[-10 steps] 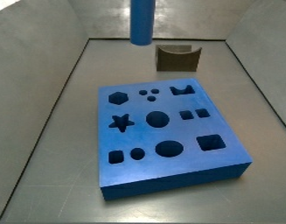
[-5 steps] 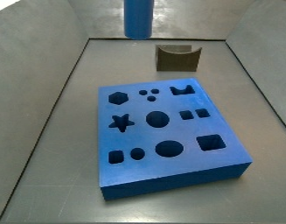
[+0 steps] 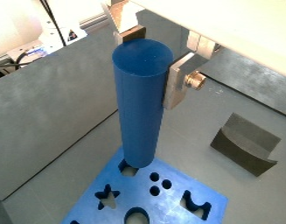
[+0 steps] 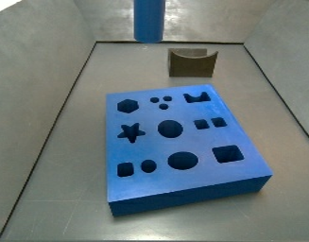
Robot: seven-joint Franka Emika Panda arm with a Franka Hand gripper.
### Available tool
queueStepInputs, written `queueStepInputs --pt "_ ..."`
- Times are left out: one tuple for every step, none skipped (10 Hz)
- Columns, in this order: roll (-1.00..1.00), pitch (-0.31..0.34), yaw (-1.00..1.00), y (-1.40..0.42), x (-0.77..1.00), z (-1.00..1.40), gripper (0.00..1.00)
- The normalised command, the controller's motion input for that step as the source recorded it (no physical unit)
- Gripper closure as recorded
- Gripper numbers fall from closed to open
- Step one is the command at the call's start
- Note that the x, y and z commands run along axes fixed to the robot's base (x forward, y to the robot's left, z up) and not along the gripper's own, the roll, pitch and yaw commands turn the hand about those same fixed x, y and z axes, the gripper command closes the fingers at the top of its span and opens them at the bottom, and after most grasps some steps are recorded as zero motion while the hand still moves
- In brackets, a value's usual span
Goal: Pick up the round object. Move up. Move to above the board. Insert the round object.
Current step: Insert the round object.
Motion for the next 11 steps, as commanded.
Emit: queueStepInputs --pt "0.12 0.011 0.0 -0.03 0.0 0.0 1.0" --pt "0.13 0.054 0.0 -0.04 0.02 0.0 1.0" --pt "0.13 0.069 0.0 -0.04 0.03 0.01 1.0" --pt "0.06 0.08 0.0 0.0 0.04 0.0 1.0" --pt "0.0 -0.006 0.0 0.0 0.0 0.0 1.0" --pt "0.0 -0.009 0.0 0.0 0.0 0.0 1.0" --pt "0.0 -0.009 0.0 0.0 0.0 -0.01 1.0" --pt "0.0 -0.006 0.0 0.0 0.0 0.0 1.0" --pt "0.0 -0.006 0.0 0.0 0.0 -0.01 1.0" --pt "0.0 -0.02 0.0 0.0 0.0 -0.01 1.0" --pt "0.0 -0.02 0.0 0.0 0.0 -0.02 1.0"
